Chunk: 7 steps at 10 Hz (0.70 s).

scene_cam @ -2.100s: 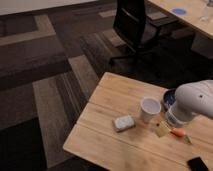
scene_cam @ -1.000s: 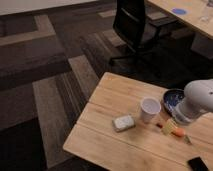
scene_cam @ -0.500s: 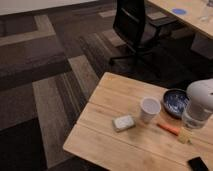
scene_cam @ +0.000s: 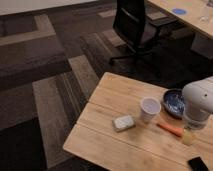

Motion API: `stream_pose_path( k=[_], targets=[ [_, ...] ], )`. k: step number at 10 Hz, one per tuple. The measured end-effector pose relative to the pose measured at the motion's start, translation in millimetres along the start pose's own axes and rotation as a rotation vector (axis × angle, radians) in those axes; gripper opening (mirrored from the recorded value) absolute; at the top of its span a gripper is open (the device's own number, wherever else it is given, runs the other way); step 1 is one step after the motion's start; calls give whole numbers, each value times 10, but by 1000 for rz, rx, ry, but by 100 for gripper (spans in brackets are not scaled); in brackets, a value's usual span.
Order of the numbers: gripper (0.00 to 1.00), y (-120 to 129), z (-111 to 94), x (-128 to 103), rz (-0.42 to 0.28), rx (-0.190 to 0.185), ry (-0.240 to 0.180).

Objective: Place the pepper in the ceramic bowl

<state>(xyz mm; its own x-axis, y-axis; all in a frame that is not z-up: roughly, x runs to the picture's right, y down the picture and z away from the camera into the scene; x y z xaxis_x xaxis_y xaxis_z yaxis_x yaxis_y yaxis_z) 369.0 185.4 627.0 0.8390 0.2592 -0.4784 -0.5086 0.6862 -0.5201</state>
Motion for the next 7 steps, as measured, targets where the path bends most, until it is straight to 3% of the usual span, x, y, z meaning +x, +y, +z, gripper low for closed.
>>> stream_pose_path(
  k=[2,7],
  targets=[
    [65,11,18,6,-14,-1,2],
    [65,61,238,-83,-159,3,-49]
  ],
)
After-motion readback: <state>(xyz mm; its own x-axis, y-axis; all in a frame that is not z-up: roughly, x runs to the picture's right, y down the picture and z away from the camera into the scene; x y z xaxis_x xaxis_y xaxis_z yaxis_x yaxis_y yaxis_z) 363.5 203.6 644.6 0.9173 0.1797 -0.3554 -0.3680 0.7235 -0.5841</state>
